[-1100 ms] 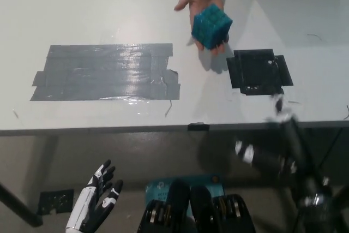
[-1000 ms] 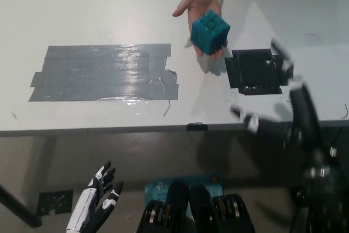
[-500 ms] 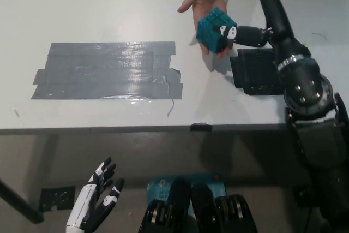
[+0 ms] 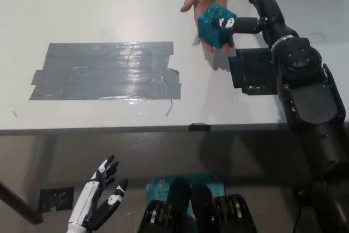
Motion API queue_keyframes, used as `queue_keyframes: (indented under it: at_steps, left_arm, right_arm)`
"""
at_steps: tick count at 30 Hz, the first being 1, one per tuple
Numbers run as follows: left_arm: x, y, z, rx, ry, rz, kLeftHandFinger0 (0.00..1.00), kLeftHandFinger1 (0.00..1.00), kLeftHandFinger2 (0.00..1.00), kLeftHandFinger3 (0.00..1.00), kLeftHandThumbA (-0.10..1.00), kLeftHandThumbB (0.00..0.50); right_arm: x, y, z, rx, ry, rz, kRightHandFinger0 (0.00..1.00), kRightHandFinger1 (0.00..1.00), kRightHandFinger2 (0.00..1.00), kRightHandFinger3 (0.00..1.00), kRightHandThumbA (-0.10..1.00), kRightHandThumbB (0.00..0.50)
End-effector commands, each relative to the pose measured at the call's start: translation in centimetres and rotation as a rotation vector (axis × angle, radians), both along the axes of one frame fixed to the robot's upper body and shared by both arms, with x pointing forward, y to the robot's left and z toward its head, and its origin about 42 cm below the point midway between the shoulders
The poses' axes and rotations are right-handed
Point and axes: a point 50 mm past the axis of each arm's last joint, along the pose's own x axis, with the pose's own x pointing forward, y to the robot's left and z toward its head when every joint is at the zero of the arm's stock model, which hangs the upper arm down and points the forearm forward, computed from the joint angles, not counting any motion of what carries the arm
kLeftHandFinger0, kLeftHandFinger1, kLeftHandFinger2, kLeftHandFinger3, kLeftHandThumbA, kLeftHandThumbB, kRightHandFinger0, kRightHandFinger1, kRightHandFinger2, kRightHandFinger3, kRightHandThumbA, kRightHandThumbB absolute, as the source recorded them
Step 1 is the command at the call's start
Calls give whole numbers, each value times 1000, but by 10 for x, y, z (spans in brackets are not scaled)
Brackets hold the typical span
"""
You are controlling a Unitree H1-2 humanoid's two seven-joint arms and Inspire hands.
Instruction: A person hands a rubik's cube to the robot and rhe robot picks it up with its right hand and places it on the black spot on the desk infron tof it
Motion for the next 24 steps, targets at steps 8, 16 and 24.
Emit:
queue_keyframes:
  at_steps: [8, 16, 24]
  left_arm:
    - [9, 2, 20, 42, -79, -43, 1000, 1000, 1000, 1000, 661, 144]
    - [10, 4, 21, 52, -81, -50, 1000, 1000, 1000, 1000, 668, 139]
    - [10, 5, 20, 45, -80, -45, 1000, 1000, 1000, 1000, 665, 141]
  right_arm:
    - [3, 15, 42, 121, -118, 63, 1000, 1000, 1000, 1000, 890, 469]
    - [-4, 4, 69, 141, -202, 67, 1000, 1000, 1000, 1000, 957, 473]
    - [-5, -5, 79, 2, -219, 34, 1000, 1000, 1000, 1000, 978, 414]
